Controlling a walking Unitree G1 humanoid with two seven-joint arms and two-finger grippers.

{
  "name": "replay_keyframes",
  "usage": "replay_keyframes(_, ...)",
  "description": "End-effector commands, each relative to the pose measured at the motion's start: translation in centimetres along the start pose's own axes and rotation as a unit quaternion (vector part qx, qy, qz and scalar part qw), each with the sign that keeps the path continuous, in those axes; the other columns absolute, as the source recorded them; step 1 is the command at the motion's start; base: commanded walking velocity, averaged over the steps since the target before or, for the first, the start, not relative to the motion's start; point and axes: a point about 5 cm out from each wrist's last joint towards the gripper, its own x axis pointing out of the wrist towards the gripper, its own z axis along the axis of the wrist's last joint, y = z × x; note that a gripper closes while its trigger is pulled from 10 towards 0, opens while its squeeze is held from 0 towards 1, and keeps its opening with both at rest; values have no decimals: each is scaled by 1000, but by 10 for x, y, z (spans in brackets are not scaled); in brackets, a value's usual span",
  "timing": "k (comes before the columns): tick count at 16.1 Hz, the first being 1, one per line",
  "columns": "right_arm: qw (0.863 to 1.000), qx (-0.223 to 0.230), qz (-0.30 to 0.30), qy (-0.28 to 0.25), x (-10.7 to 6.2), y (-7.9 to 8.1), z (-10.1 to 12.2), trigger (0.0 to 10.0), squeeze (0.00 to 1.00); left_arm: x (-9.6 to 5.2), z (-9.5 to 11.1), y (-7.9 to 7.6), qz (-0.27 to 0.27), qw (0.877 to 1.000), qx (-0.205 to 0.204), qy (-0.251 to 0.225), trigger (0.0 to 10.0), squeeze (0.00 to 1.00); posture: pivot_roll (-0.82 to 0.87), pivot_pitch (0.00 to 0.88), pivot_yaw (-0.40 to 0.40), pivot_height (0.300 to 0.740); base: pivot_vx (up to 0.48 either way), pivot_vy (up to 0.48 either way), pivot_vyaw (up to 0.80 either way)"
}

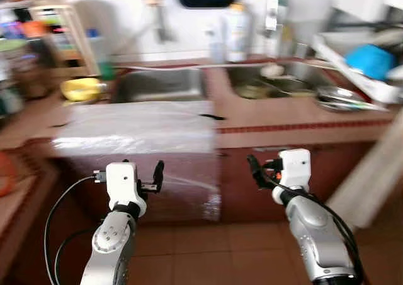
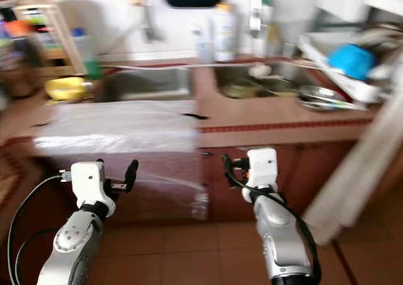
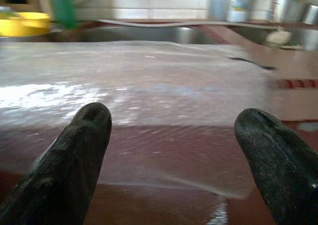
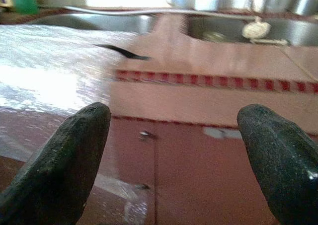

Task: Kitchen organization

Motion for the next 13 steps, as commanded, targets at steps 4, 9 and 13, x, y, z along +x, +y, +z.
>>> replay_keyframes(4, 1000, 3, 8, -13, 0, 8, 5, 10000, 0, -1, 2, 6, 3, 1000, 4, 1, 10000, 0, -128, 0, 84, 740, 0, 285, 0)
replay_keyframes(9, 1000, 1, 10, -13, 0, 8, 5, 10000, 0, -3, 1, 5, 3, 1000, 1, 3, 10000, 0, -123, 0, 79, 740, 0, 301, 0)
replay_keyframes(13, 1000, 1, 11, -12, 0, 9, 5, 10000, 0, -4, 0, 5, 2, 1000, 1, 5, 10000, 0, -125, 2, 80, 740, 0, 321, 0)
